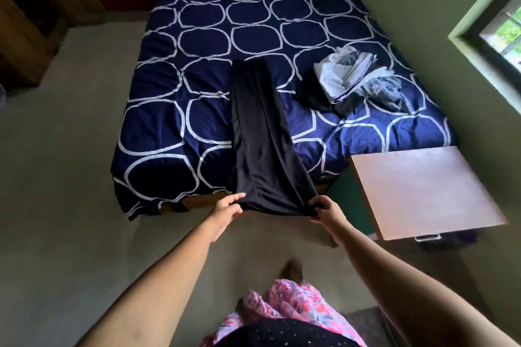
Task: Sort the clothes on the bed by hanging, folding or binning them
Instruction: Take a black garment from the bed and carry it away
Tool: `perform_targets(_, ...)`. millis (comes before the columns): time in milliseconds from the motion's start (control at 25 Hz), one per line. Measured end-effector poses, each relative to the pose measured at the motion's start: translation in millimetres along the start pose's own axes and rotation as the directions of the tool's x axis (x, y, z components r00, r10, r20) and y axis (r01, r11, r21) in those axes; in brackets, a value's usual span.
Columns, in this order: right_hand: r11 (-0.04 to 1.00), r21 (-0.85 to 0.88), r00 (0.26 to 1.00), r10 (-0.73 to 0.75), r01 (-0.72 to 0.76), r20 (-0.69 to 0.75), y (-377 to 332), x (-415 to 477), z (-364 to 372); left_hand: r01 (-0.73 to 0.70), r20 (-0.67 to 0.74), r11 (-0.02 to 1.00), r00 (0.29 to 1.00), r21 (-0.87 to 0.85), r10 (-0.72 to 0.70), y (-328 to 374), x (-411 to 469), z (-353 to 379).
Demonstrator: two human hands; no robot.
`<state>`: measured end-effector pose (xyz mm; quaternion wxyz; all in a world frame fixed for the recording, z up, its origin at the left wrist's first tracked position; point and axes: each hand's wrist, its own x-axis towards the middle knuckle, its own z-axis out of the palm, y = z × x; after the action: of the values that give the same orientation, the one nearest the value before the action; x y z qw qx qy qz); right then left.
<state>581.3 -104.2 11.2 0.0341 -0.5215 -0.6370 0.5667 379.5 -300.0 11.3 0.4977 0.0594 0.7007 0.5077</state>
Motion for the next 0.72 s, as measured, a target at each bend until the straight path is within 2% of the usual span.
perform_targets(120,0.957,-0.26,0.991,-0.132,0.131,0.014,-13.2,-2.8,-5.4,-0.127,0.024,0.985,0.992,0.114,0.125,3.2,-0.4,-8.0)
perform_targets(200,0.865,-0.434,0.965,-0.259,0.251,0.043,-18.6,-1.9,-8.0,-0.214,0.006,0.945,0.976,0.248,0.219,4.7,1.7,-11.5)
perform_targets(280,0.765,-0.55,0.931,-0.357,0.334,0.069,-20.6,0.4,-9.8,-0.273,-0.027,0.91,0.955,0.313,0.295,9.2,1.9,-13.3)
perform_targets(360,0.712,-0.613,0.913,-0.408,0.341,0.034,-22.4,1.5,-11.1,-0.298,-0.075,0.87,0.933,0.392,0.353,13.0,1.5,-15.7)
perform_targets(480,0.689,-0.652,0.914,-0.406,0.317,0.016,-23.9,1.5,-13.8,-0.266,-0.059,0.696,0.912,0.667,0.406,17.0,-5.1,-22.7)
perform_targets(600,0.585,-0.741,0.93,-0.337,0.328,0.146,-21.1,-3.7,-18.8,-0.187,-0.015,0.556,0.941,0.81,0.339,9.0,-8.2,-32.8)
perform_targets(720,0.404,-0.856,0.944,-0.2,0.322,0.261,-9.8,-16.6,-15.9,-0.117,0.068,0.457,0.99,0.882,0.123,-7.8,-11.2,-37.3)
